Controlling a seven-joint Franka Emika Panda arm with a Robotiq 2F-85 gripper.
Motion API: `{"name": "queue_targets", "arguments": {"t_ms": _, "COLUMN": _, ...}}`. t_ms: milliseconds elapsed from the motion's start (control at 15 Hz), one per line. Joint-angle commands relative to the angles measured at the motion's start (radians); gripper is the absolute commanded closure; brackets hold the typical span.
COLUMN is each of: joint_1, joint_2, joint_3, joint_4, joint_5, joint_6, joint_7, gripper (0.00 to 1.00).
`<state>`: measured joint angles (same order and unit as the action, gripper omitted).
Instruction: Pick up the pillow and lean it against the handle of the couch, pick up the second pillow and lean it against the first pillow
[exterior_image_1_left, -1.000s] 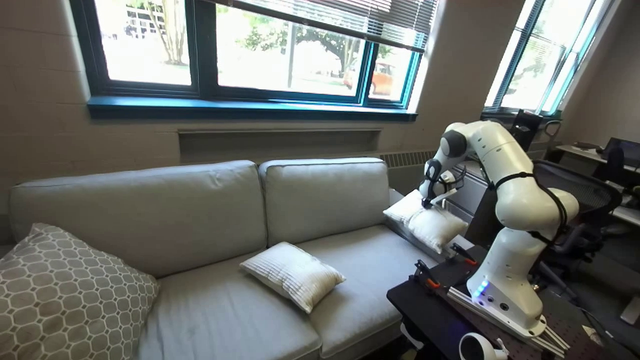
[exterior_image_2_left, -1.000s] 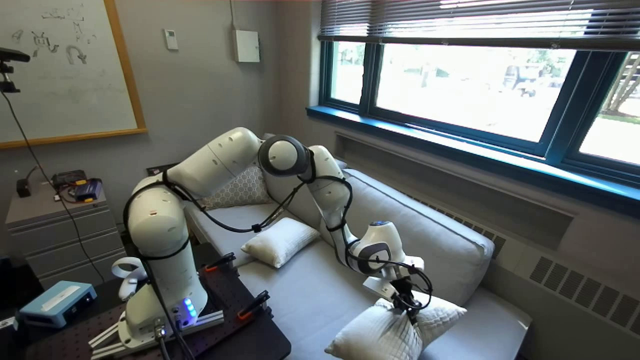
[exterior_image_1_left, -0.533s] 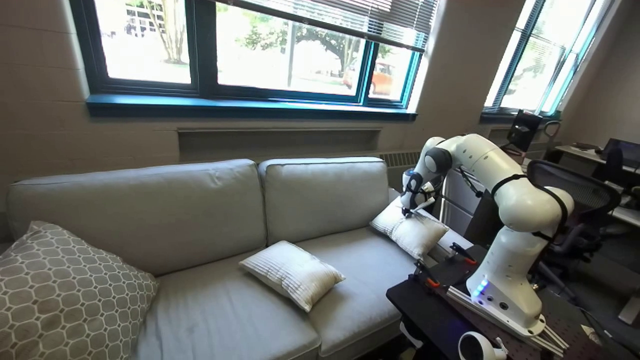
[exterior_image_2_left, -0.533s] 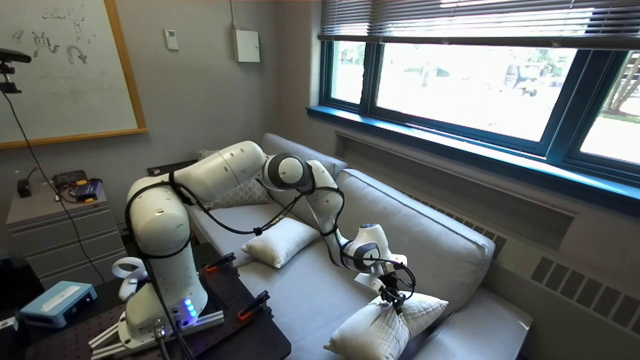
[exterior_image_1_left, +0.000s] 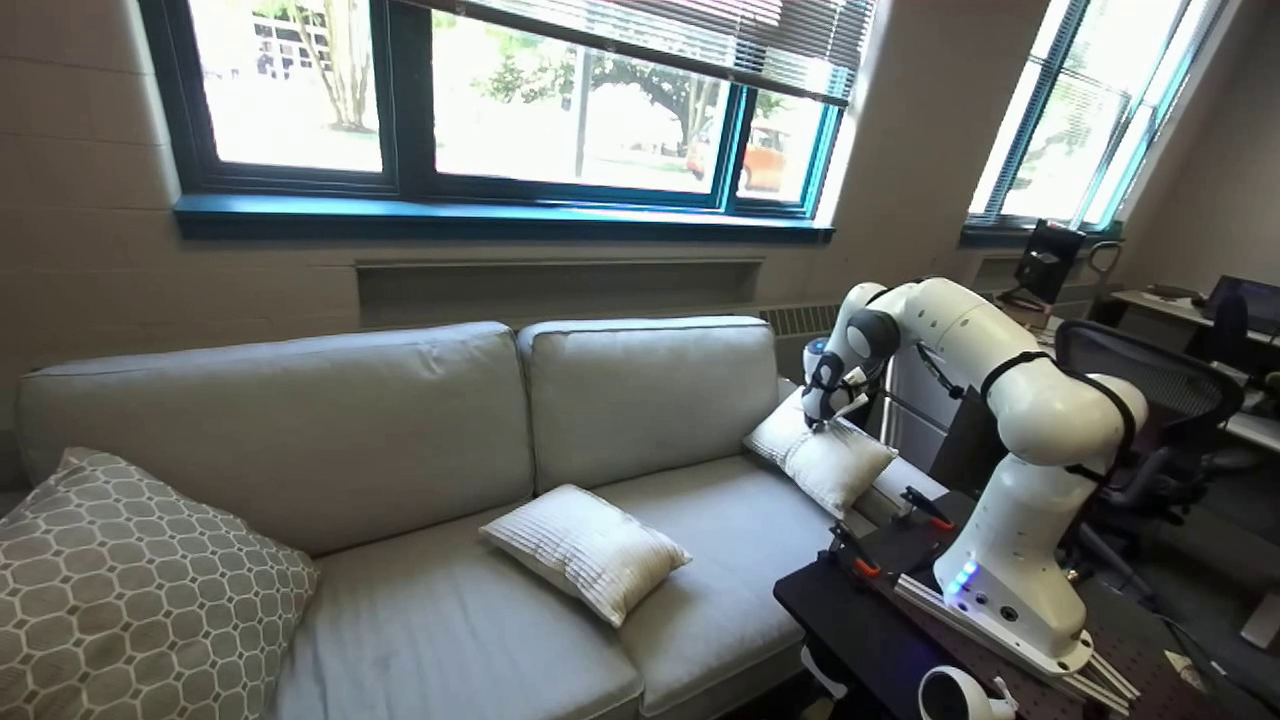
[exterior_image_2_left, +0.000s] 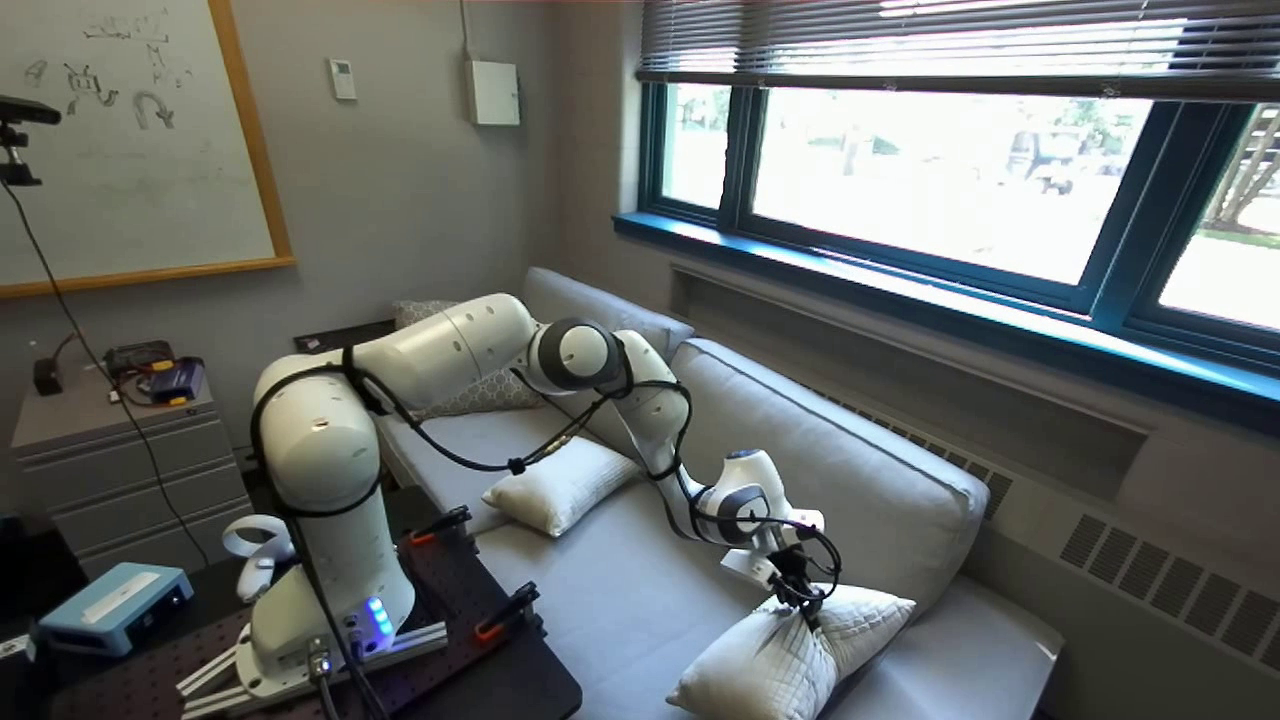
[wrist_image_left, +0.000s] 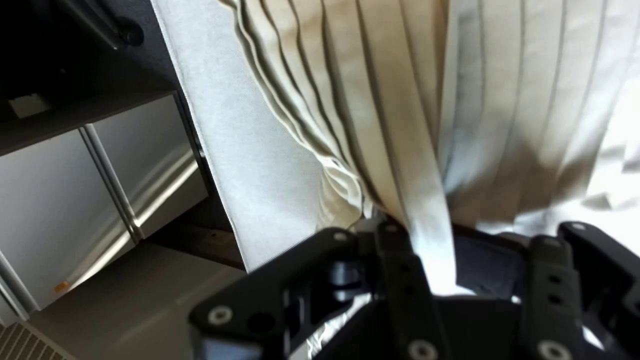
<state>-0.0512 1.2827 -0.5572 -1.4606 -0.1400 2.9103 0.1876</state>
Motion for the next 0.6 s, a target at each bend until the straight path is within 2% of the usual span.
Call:
{"name": "queue_targets", "arguments": {"t_ms": 0, "joint_1": 0.016, "joint_2": 0.053, "joint_3": -0.047, "joint_4": 0.072, "joint_5": 0.009, "joint_6": -0.047, "joint_7": 0.054, "gripper": 0.96}}
{"name": "queue_targets", "arguments": {"t_ms": 533, "joint_1": -0.018, "joint_2": 0.142, "joint_3": -0.096, "joint_4": 0.175, "joint_5": 0.007, "joint_6": -0.129, "joint_7": 0.107, "gripper": 0.97}}
